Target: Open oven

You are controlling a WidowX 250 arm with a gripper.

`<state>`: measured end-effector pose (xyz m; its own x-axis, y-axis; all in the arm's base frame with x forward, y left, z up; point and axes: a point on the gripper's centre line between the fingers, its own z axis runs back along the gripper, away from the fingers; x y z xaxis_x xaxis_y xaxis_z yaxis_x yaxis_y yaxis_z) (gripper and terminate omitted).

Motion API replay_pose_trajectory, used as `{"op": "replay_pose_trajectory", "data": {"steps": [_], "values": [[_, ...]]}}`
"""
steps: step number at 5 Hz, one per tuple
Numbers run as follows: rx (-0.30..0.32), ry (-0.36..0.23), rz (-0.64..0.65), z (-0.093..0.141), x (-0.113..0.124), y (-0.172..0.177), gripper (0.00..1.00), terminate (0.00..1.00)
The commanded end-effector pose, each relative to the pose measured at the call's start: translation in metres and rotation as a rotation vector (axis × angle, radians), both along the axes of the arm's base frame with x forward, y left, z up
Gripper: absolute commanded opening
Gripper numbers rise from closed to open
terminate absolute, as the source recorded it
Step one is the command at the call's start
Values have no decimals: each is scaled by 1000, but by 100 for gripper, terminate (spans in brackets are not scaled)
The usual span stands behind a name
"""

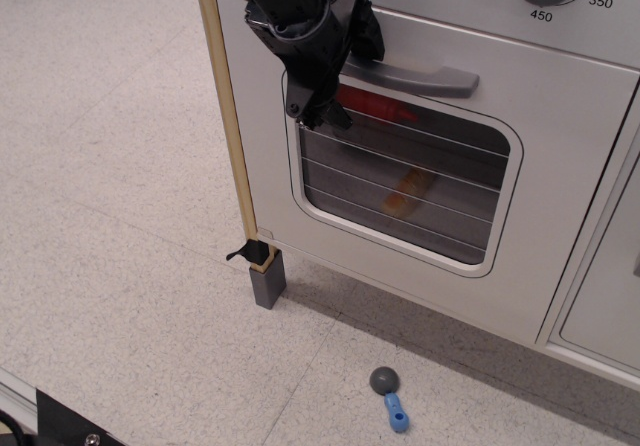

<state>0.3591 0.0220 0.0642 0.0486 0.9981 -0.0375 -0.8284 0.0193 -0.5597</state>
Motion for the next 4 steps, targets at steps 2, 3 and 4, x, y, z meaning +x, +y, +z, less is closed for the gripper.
{"op": "replay_pose_trajectory", "data": {"steps": [2,3,4], "values": [[53,41,-117,-1,-39,17,100,0],[83,58,-170,-1,-51,20,100,0],[129,56,-261,22,-53,12,100,0]]}}
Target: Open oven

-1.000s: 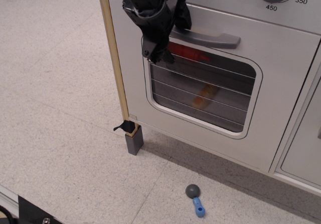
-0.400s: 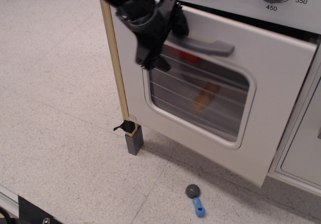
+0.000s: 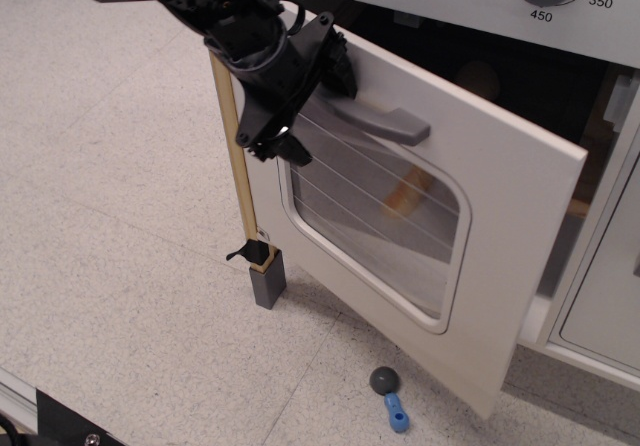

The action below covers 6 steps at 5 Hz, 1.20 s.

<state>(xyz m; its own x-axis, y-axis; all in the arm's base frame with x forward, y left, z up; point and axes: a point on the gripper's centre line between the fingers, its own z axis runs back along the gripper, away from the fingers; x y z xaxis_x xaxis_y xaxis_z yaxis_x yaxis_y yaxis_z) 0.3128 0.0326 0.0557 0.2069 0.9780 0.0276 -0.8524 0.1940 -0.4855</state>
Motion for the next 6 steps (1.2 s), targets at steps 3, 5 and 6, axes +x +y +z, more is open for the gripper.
{"op": "replay_pose_trajectory", "data": {"steps": [3,5,6], "values": [[-66,-60,-206,80,6,-50,100,0],[-131,-110,-24,59,31,-57,100,0],[-171,-136,25,51,39,-62,100,0]]}}
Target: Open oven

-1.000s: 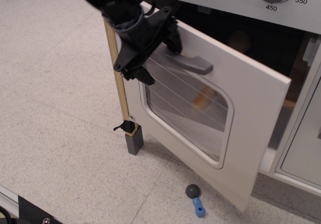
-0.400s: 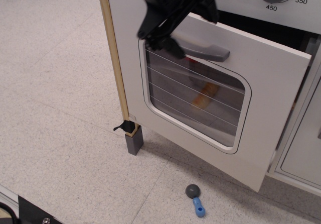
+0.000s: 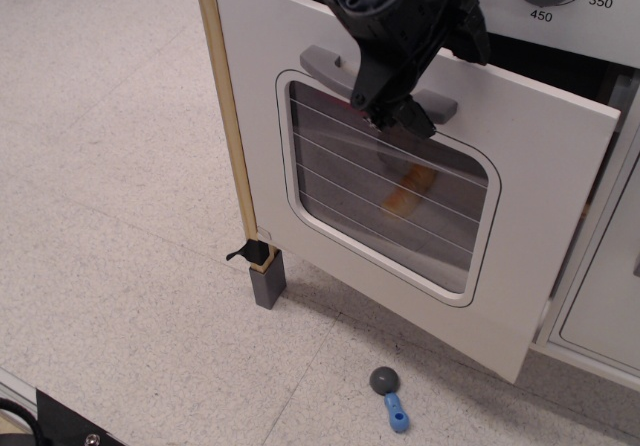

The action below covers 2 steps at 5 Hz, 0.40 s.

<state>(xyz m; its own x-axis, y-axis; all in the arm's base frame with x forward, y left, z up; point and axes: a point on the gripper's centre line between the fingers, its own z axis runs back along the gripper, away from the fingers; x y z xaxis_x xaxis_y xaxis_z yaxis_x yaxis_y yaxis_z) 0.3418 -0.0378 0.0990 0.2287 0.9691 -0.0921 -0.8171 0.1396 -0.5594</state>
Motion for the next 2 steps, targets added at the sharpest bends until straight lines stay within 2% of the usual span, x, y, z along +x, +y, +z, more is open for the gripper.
{"op": "replay_pose_trajectory", "data": {"steps": [1,2], "values": [[-33,-75,67,5,11,4,100,0],[-4,10,64,-8,5,3,100,0]]}}
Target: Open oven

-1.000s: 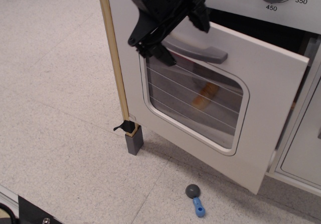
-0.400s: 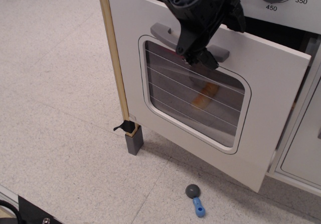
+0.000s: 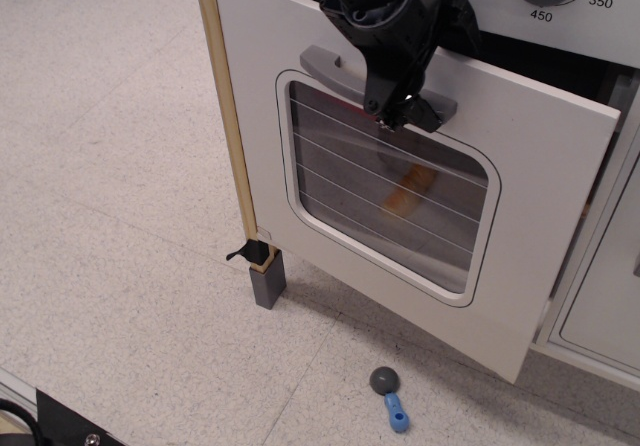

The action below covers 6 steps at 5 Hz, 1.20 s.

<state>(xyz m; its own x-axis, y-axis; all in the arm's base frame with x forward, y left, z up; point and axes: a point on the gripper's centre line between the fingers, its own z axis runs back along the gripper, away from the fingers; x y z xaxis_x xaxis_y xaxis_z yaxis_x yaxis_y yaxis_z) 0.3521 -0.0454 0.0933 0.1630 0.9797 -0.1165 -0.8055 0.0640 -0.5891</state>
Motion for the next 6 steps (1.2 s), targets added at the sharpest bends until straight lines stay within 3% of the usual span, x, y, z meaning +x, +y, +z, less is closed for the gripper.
{"op": "replay_pose_trajectory", "data": {"steps": [1,2,3,5,6], "values": [[52,106,-33,-6,-21,12,100,0],[120,211,-80,-10,-39,17,100,0],[184,237,-145,-8,-58,31,100,0],[251,347,-225,-7,-86,73,100,0],[313,382,-270,-19,-96,94,100,0]]}}
